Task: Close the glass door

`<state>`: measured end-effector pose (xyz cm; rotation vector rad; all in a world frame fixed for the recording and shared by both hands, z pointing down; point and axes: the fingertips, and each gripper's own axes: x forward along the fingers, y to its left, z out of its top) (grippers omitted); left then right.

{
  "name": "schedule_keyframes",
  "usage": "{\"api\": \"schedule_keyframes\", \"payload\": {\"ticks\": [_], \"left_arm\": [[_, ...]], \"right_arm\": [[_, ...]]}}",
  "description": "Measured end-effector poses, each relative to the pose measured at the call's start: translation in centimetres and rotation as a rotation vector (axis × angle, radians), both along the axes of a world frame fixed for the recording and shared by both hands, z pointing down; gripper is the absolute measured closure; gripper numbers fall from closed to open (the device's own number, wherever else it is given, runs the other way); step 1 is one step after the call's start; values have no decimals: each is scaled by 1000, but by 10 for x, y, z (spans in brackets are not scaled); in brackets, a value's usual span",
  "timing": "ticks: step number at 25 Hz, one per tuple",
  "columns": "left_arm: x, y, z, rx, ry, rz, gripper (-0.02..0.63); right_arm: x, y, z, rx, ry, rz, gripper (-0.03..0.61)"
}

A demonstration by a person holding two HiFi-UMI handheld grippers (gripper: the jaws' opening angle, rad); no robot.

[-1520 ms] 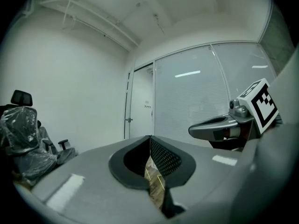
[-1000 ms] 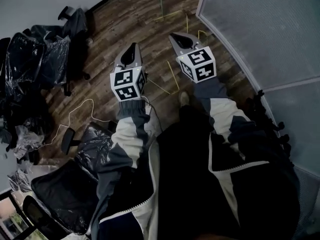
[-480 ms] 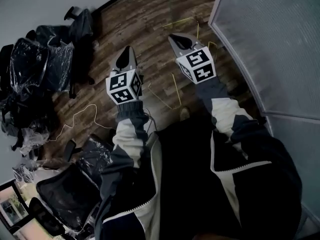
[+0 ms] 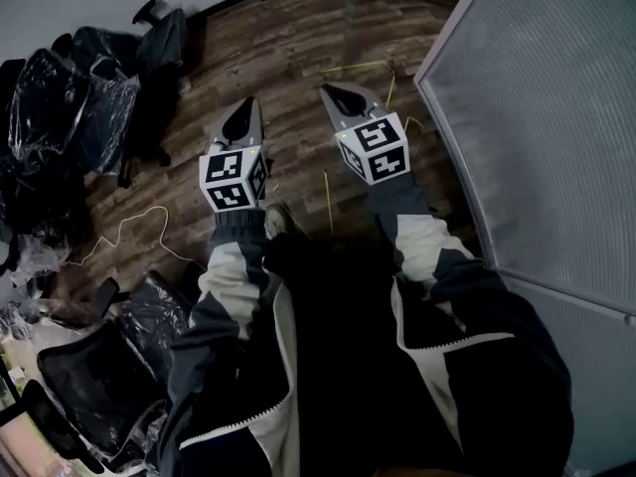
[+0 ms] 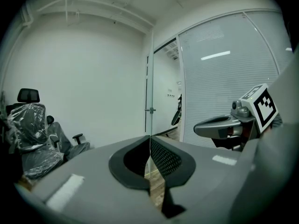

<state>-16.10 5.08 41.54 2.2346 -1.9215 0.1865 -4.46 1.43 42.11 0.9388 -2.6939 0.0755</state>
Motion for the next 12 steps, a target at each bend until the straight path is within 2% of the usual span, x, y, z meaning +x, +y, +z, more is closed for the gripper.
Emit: {"api": "schedule_keyframes", "payload": {"ticks": [7, 12], "left_arm": [[11, -20, 14, 15, 2, 26, 612], [44, -31, 30, -15, 61, 65, 611]], "right_arm": [[5, -4, 15, -35, -13, -35, 574], [35, -8, 25, -64, 53, -10, 574]]}}
